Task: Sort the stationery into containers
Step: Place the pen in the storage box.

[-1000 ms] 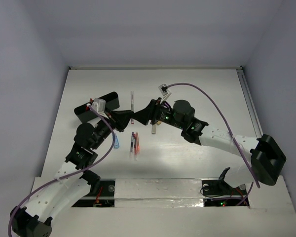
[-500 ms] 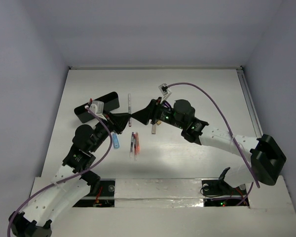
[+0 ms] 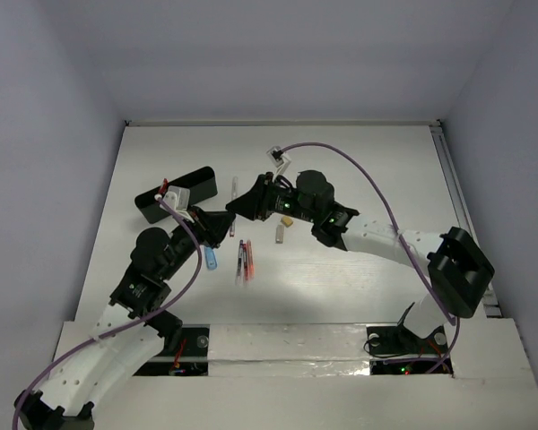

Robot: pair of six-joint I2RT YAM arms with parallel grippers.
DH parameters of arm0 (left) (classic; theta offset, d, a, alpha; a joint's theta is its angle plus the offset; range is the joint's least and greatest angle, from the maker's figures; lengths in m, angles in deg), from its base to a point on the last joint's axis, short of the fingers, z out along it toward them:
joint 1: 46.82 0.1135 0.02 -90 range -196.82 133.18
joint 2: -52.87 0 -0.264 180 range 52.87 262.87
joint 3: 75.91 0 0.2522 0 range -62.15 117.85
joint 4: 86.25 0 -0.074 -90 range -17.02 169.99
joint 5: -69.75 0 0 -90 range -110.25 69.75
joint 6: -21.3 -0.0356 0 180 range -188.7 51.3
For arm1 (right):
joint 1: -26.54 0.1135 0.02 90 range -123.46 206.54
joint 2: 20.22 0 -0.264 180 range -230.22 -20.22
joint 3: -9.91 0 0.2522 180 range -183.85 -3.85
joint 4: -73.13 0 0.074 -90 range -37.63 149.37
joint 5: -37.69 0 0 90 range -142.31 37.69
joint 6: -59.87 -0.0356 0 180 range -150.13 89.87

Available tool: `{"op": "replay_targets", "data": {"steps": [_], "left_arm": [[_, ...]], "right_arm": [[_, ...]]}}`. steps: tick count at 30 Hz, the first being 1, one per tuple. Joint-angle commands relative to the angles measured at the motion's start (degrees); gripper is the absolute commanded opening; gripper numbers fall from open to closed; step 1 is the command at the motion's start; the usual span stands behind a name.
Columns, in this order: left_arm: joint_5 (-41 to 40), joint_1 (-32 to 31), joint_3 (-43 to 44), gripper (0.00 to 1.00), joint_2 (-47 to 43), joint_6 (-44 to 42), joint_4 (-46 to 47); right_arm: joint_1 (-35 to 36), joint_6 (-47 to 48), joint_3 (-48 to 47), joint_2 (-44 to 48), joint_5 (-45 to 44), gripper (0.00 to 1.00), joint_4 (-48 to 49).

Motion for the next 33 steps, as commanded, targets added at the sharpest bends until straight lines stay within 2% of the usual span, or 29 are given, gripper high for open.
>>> {"op": "replay_targets", "data": {"steps": [1, 3, 4, 7, 9, 12, 13, 16, 17, 18, 21, 25, 26, 29, 30, 33], "left_arm": [[0.93, 0.09, 3.02, 0.00, -1.04, -1.17, 1.48], [0.76, 0.09, 3.11, 0.00, -0.95, -1.17, 1.22], [0.84, 0.09, 3.20, 0.00, -1.04, -1.08, 1.13], [-0.38, 0.09, 3.29, 0.00, -1.39, -0.82, 0.51], [-2.57, 0.09, 3.98, 0.00, -2.18, -0.73, -1.24], [-4.07, 0.09, 6.18, 0.29, -4.02, -2.48, -4.84], [-4.52, 0.09, 6.88, 0.48, -4.64, -3.09, -5.81], [-6.71, 0.09, 10.13, 0.69, -6.74, -5.64, -11.51], [-6.98, 0.09, 11.01, 0.71, -7.19, -6.26, -14.83], [-10.55, 0.09, 12.59, 0.75, -7.89, -6.87, -16.78], [-17.40, 0.09, 16.10, 0.77, -11.75, -7.75, -22.85], [-25.42, 0.09, 19.02, 0.80, -16.15, -9.77, -24.19], [-26.39, 0.09, 19.11, 0.80, -16.59, -10.74, -23.58], [-29.39, 0.09, 18.67, 0.81, -17.47, -11.53, -22.26], [-29.83, 0.09, 18.06, 0.81, -17.48, -11.54, -21.90], [-31.41, 0.09, 16.48, 0.81, -17.74, -11.71, -21.02]], "right_arm": [[0.26, -0.43, -2.91, -0.36, 2.53, 0.33, 2.73], [0.26, -0.52, -2.91, -0.27, 2.44, 0.28, 2.73], [0.26, -0.52, -3.00, -0.27, 2.35, 0.19, 2.73], [0.26, -0.26, -3.44, -0.62, 2.00, 0.05, 2.55], [0.26, -0.08, -4.40, -1.06, 1.91, 0.00, 2.55], [0.26, 0.10, -6.24, -2.72, 1.39, 0.00, 3.08], [0.26, 0.18, -6.86, -3.25, 1.21, 0.00, 3.52], [0.26, 0.97, -10.54, -6.76, -0.54, 0.00, 4.66], [0.26, 1.24, -11.60, -7.99, -0.98, 0.00, 5.18], [0.26, 1.33, -12.66, -10.70, -1.77, 0.00, 6.06], [0.26, 0.36, -18.28, -17.55, -2.74, 0.00, 8.53], [0.26, -1.48, -28.28, -27.82, -1.96, 0.00, 11.34], [0.78, -1.83, -33.71, -29.95, -1.69, 0.00, 10.91], [0.78, -1.93, -42.17, -38.22, -1.51, 0.00, 8.36], [0.78, -1.75, -48.55, -40.33, -1.95, 0.00, 7.05], [2.01, 0.35, -59.21, -49.11, -3.70, 0.00, 0.72]]}}
